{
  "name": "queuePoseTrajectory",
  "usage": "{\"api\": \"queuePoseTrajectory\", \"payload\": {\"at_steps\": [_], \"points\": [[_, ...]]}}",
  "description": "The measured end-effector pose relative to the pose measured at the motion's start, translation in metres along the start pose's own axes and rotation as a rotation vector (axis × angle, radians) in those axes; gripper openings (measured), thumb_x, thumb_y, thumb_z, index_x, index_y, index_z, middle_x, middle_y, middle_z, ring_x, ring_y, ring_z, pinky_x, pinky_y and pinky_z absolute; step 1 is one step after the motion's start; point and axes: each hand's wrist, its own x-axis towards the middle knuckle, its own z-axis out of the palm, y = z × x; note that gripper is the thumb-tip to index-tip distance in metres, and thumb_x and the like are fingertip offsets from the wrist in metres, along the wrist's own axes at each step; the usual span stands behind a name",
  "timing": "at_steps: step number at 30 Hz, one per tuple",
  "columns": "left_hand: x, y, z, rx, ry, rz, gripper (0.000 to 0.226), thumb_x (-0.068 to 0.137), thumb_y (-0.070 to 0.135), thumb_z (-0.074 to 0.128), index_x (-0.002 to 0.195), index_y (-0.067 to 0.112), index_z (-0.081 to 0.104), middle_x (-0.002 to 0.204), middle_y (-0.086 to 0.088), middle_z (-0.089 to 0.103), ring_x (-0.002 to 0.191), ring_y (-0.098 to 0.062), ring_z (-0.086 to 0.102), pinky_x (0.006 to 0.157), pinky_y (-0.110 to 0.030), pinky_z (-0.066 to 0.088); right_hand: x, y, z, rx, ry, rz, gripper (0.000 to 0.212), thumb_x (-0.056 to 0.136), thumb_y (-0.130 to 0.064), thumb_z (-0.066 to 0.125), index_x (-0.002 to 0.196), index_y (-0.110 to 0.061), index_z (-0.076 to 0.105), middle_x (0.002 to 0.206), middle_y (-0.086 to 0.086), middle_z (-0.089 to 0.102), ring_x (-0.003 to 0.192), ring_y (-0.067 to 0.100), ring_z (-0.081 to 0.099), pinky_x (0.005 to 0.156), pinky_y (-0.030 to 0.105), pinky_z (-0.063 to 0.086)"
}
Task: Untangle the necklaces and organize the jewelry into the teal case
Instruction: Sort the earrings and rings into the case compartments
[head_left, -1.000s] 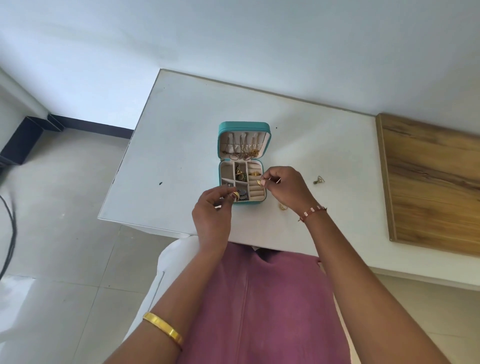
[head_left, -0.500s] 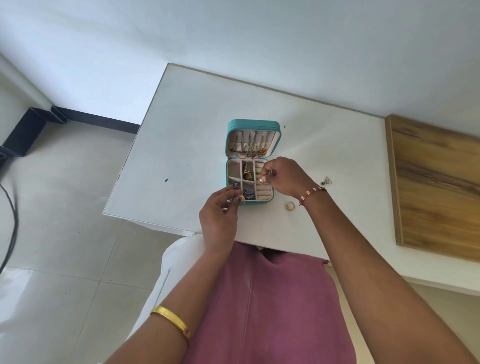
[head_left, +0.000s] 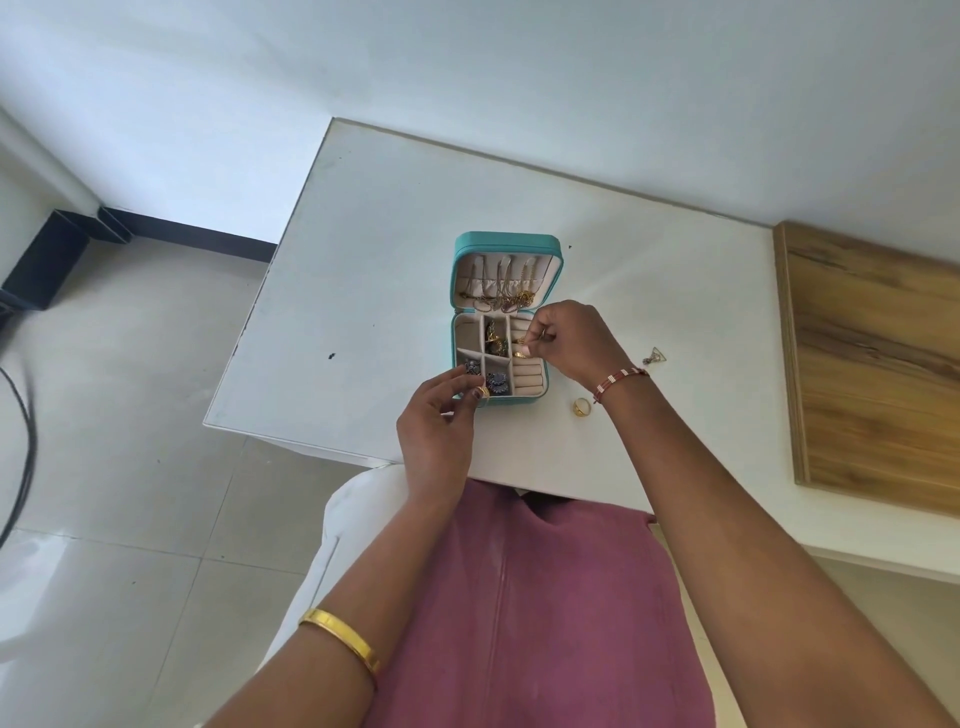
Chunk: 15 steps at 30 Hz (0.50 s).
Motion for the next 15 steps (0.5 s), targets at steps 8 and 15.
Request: {"api": "queuePoseTrajectory", "payload": {"at_steps": [8,15], "points": [[-0.003,0.001,-0.001,-0.035,0.006,-0.024,0.030,0.084,0.007,0.063,0.080,0.036,0.066,0.091,0.015,0.065,0.069,0.008,0.057,0.068,-0.005,0.042,-0.038,-0.009,0.016,0.241,0.290,0.049,0.004,0.081,-0.008,0.067,0.079,-0.010,0.064,0.061,-0.010,0.053,0.052,-0.002,0.047,0.052,0.008,0.037],[-0.007,0.004,-0.002,-0.025,-0.032,0.010,0.025,0.084,0.006,0.063,0.097,0.025,0.070,0.085,0.006,0.070,0.077,0.001,0.063,0.078,-0.013,0.048,-0.079,-0.026,0.053,0.537,0.238,0.131,0.013,0.081,-0.011,0.068,0.094,-0.009,0.071,0.079,-0.002,0.067,0.065,-0.002,0.058,0.070,0.023,0.053]]}}
